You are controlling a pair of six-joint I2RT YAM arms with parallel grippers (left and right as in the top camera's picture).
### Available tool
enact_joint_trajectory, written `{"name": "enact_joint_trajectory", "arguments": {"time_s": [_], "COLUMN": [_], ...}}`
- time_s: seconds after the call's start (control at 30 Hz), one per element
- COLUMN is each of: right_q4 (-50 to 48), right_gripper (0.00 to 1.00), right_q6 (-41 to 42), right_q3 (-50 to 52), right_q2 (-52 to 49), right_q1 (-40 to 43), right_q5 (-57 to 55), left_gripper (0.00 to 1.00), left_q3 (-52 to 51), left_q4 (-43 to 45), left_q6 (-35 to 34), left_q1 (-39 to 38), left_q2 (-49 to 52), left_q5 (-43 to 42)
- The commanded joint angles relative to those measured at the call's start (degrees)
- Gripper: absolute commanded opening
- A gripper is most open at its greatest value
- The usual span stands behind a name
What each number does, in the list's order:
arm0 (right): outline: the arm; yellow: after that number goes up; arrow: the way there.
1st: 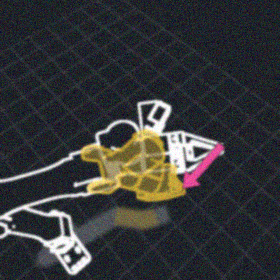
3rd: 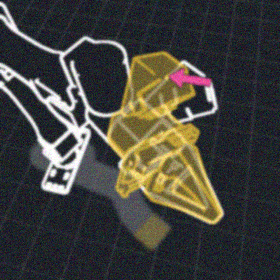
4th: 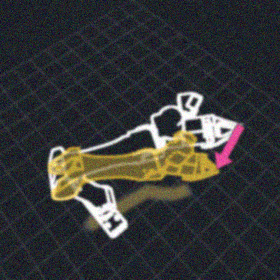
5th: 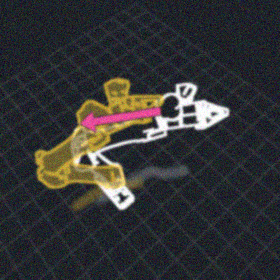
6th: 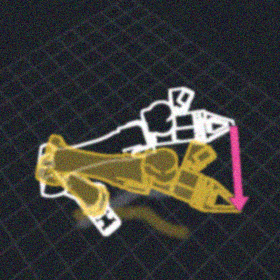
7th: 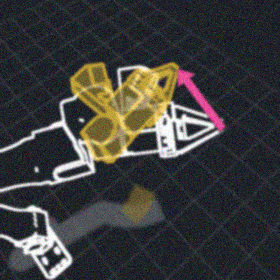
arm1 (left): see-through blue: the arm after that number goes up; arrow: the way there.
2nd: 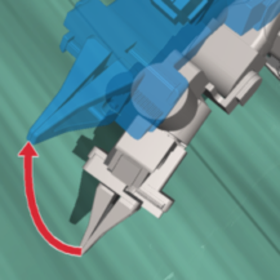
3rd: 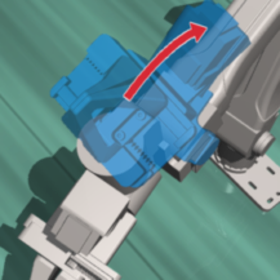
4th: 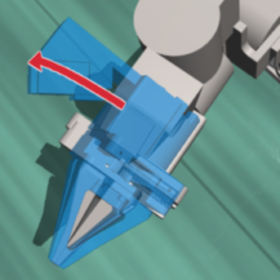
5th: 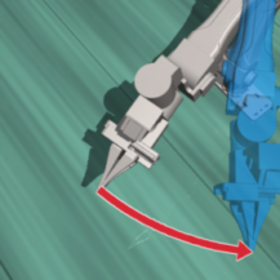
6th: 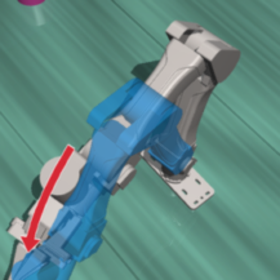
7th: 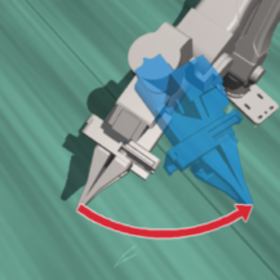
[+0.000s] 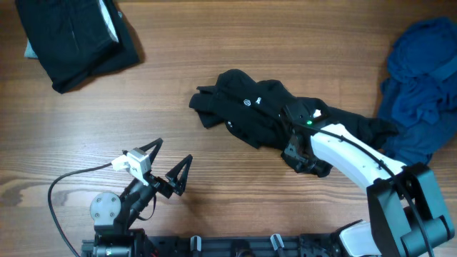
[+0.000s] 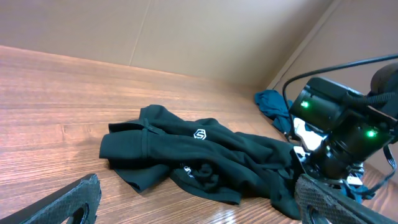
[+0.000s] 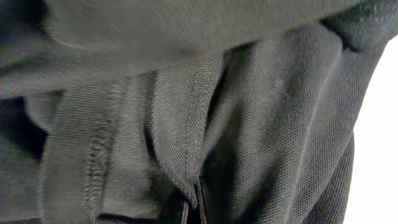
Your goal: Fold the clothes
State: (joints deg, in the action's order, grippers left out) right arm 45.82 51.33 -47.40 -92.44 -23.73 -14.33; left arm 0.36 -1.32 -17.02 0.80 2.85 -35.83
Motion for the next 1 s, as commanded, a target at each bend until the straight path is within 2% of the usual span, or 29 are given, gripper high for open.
{"name": "enact_joint_trajectory", "arguments": {"time_s": [0.0,0.17,0.37,0.53,0.67,0.97], "right_q4": [0.2,4.6,9.4,12.5,15.8,23.6], "right_gripper": [0.04,0.04,0.04,0.04,0.04,0.04], "right_q6": [1.2,1.1,-9.4,-12.2,-13.7,-11.4], "right_q3": [0.2,-3.7,-15.6,-25.7,-32.9,-39.9], "right_q2": [-0.8,1.4,11.1,17.2,21.0,23.0], "right_q1": [0.2,0.2,0.2,0.2,0.2,0.2], "right_q5": [2.4,2.8,12.6,14.2,10.6,-3.1], "left_gripper": [1.0,1.0,1.0,1.0,1.0,1.0], "left_q3": [0.0,0.0,0.0,0.0,0.0,0.0], "left_q4": [0.2,1.0,0.6,0.6,0.6,0.9], "left_q6": [-0.2,-0.2,-1.7,-1.6,-2.0,-7.5], "left_q1": [-0.3,-0.3,-0.3,-0.3,-0.3,-3.0], "left_q2": [0.3,0.3,0.3,0.7,0.7,2.4], "left_q5": [0.1,-1.7,-4.2,-4.2,-4.4,-5.1]}}
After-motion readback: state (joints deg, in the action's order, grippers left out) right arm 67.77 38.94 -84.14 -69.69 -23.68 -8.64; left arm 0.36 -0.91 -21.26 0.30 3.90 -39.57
